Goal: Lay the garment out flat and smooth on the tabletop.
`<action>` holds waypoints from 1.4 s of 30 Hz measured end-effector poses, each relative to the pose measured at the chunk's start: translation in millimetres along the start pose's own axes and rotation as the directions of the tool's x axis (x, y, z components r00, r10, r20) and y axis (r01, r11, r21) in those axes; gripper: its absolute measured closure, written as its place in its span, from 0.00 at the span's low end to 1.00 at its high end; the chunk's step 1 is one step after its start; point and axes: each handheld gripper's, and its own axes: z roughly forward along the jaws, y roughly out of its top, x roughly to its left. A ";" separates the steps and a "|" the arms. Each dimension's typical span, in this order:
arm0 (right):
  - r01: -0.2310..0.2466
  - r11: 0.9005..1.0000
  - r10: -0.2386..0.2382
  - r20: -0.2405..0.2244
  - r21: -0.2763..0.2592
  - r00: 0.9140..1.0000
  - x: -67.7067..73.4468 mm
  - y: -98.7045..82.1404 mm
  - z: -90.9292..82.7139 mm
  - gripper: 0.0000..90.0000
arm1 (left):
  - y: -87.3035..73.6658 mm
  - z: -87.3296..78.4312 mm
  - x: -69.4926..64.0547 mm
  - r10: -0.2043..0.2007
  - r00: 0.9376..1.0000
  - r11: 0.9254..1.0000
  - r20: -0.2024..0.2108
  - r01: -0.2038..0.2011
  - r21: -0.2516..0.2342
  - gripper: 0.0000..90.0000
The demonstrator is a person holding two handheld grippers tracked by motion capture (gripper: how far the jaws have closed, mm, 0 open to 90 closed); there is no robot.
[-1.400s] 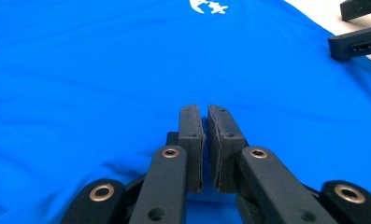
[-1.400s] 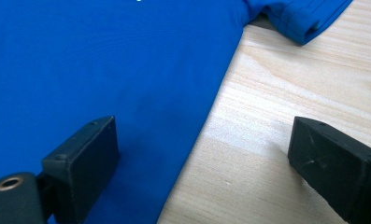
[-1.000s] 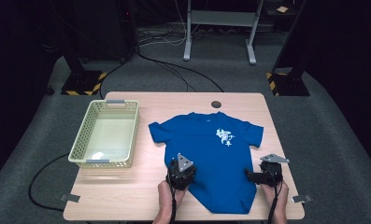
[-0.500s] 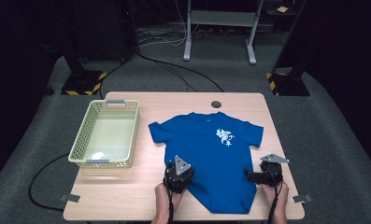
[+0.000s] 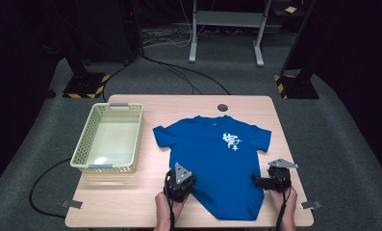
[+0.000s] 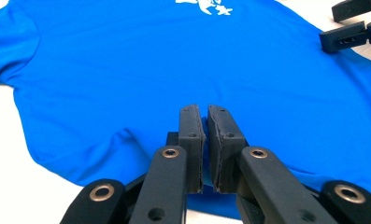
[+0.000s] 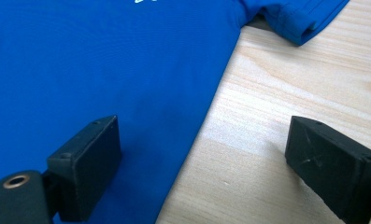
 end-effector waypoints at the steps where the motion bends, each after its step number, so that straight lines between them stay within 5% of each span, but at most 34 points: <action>1: 0.000 1.000 0.000 0.000 0.000 1.000 0.0 0.0 0.0 0.11 | 0.0 0.0 0.0 0.000 1.000 1.000 0.000 0.000 0.000 0.93; 20: 0.000 1.000 0.000 0.000 0.000 1.000 0.0 0.2 0.1 0.11 | -5.4 -21.5 2.3 -0.001 1.000 0.999 -0.008 0.001 -0.041 0.93; 27: 0.000 1.000 0.000 0.001 0.000 1.000 0.1 0.2 0.1 0.11 | -10.9 -30.2 1.9 0.032 0.999 0.999 -0.015 -0.033 -0.031 0.93; 42: 0.000 1.000 0.000 0.001 0.000 1.000 0.1 0.2 0.1 0.11 | -28.7 -42.5 6.0 0.034 0.999 0.999 -0.026 -0.034 -0.015 0.93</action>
